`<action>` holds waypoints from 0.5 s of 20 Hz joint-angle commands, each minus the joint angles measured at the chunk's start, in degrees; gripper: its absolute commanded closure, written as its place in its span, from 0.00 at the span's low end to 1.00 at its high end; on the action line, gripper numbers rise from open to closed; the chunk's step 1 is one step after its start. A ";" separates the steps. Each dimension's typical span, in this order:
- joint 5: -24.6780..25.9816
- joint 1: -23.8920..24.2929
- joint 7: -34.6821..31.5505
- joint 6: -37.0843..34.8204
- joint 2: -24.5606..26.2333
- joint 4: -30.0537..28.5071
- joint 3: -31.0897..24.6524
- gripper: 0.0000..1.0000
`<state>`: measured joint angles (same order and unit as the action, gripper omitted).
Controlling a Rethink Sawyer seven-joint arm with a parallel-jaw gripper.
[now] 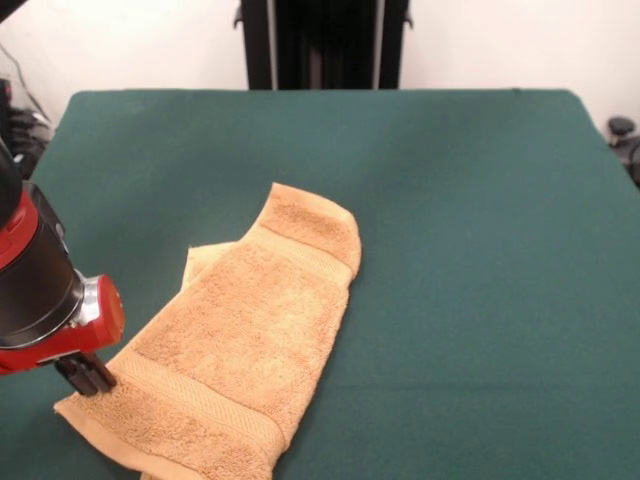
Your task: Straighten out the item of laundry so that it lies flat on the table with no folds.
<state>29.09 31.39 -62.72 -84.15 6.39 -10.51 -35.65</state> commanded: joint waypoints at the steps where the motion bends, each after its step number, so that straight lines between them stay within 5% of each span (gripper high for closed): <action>1: -0.99 -1.18 -3.82 3.58 2.17 -7.32 -4.45 1.00; 10: -4.05 -1.41 -5.72 6.66 1.24 -9.61 -2.30 1.00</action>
<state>27.23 31.39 -62.72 -82.05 6.42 -10.76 -35.65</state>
